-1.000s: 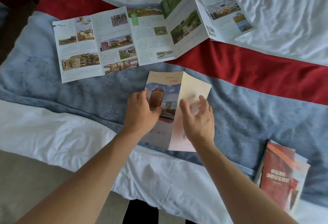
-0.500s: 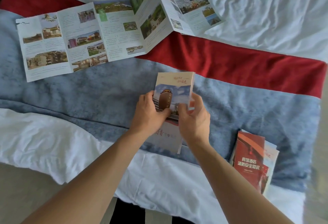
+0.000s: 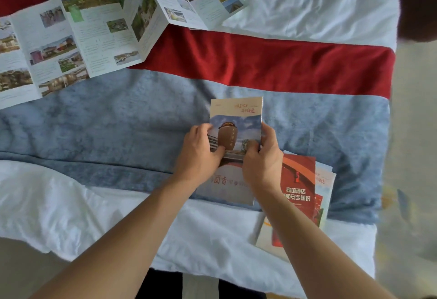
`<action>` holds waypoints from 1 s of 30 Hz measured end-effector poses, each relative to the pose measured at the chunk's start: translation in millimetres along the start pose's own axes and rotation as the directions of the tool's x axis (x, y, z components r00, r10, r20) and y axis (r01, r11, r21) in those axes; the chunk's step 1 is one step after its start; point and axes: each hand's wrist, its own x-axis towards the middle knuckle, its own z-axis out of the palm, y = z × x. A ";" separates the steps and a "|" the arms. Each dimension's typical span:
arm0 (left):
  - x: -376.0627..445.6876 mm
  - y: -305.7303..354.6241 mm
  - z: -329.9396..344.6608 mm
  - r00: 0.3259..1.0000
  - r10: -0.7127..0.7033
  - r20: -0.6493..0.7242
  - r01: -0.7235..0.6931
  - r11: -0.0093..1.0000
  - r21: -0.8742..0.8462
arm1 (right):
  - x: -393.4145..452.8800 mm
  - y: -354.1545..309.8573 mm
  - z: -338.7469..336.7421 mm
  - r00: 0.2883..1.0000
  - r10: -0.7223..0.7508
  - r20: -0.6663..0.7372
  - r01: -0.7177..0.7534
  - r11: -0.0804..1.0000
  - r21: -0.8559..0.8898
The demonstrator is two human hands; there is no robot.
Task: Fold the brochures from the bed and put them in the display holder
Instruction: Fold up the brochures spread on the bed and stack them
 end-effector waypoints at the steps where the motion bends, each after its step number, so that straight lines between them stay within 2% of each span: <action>1: -1.0 5.4 5.5 1.000 0.001 -0.014 -0.001 1.000 -0.013 | -0.1 5.6 -6.2 1.000 0.009 -0.006 -0.009 1.000 0.010; 5: -7.1 28.5 31.5 1.000 0.001 -0.030 -0.002 0.998 -0.056 | -1.6 30.6 -33.5 0.996 0.077 -0.047 -0.075 0.996 0.048; 8: -18.5 45.5 54.8 0.999 0.041 0.024 -0.040 0.998 -0.051 | -6.5 54.3 -57.7 0.987 0.117 -0.108 -0.112 0.992 0.054; 15: -51.0 72.9 103.4 0.980 0.120 0.159 -0.136 0.986 0.094 | -28.7 113.3 -108.0 0.967 0.071 -0.244 -0.100 0.989 -0.109; 20: -59.9 80.0 123.6 0.955 0.194 0.224 -0.241 0.950 0.201 | -39.4 140.4 -116.1 0.969 0.086 -0.232 -0.132 0.973 -0.189; 24: -64.4 83.5 130.0 0.961 0.179 0.211 -0.234 0.933 0.275 | -38.0 152.5 -117.4 0.968 0.112 -0.223 -0.160 0.965 -0.209; 27: -68.2 85.0 132.0 0.953 0.234 0.192 -0.291 0.881 0.372 | -34.3 156.7 -118.6 0.967 0.116 -0.226 -0.171 0.954 -0.245; 30: -73.7 86.6 136.7 0.924 0.270 0.269 -0.362 0.842 0.400 | -32.5 156.9 -118.5 0.959 0.069 -0.275 -0.144 0.954 -0.262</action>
